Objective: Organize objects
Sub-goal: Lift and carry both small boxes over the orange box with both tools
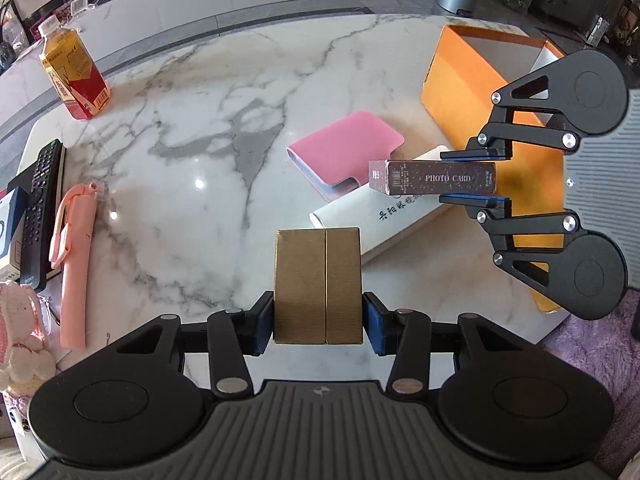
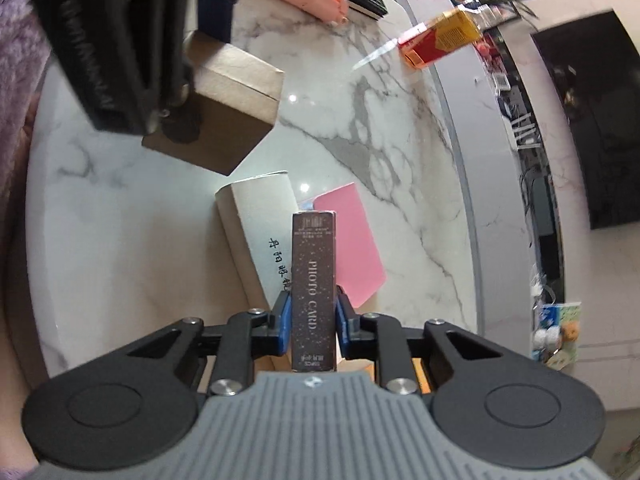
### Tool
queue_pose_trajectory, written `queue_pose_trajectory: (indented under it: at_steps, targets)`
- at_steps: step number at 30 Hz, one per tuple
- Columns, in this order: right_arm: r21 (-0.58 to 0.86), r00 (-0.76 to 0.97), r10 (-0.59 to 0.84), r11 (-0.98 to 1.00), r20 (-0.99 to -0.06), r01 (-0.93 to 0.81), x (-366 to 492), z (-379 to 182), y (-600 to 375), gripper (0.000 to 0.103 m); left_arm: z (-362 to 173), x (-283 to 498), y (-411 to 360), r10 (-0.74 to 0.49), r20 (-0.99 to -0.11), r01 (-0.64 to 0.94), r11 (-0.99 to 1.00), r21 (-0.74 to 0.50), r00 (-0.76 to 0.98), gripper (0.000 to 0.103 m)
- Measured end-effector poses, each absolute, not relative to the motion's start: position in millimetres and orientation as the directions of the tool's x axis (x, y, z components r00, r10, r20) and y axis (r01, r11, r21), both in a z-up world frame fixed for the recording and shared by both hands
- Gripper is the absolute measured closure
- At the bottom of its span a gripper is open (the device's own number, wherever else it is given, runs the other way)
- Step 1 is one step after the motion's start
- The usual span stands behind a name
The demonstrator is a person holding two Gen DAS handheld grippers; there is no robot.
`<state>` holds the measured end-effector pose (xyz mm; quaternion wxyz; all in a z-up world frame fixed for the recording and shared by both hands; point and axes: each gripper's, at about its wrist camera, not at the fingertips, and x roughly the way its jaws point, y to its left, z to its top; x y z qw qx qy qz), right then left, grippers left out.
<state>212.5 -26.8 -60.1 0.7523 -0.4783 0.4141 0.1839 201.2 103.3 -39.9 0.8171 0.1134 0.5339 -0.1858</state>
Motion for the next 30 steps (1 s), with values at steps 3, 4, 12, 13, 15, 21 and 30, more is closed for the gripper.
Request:
queue_pose_trajectory:
  at_steps: [3,4,12,13,15,21,30]
  targets:
    - [-0.472,0.539,-0.081,0.604,-0.838,-0.642,224.2,-38.0,-41.0,0.080,-24.1,199.3,97.0,-0.193,-0.906,0.430,0.903,-0.014,0.376,0.050]
    - [-0.439,0.525,-0.066,0.641,-0.848,-0.629,227.0,-29.9,-46.0,0.080,-18.6,199.1,94.4,-0.196,-0.903,0.432,0.902,-0.013,0.382,0.050]
    - [-0.217,0.479,0.068,0.829,-0.875,-0.515,228.2,39.9,-89.3,0.080,26.3,202.2,61.0,-0.261,-0.868,0.454,0.890,-0.045,0.423,0.050]
    - [-0.194,0.483,0.078,0.851,-0.872,-0.488,228.3,49.6,-98.7,0.080,32.5,203.2,53.7,-0.277,-0.860,0.461,0.885,-0.056,0.427,0.050]
    - [-0.160,0.494,0.088,0.884,-0.865,-0.439,223.5,67.0,-117.7,0.080,43.0,204.8,37.8,-0.309,-0.846,0.475,0.876,-0.076,0.434,0.050]
    - [-0.147,0.516,0.015,0.951,-0.857,-0.273,207.6,89.6,-186.8,0.080,57.0,213.1,-19.3,-0.388,-0.822,0.522,0.843,-0.133,0.417,0.050]
    - [-0.068,0.445,-0.017,0.993,-0.895,-0.097,202.3,39.8,-271.8,0.080,32.7,236.6,-98.9,-0.436,-0.831,0.543,0.815,-0.203,0.344,0.050]
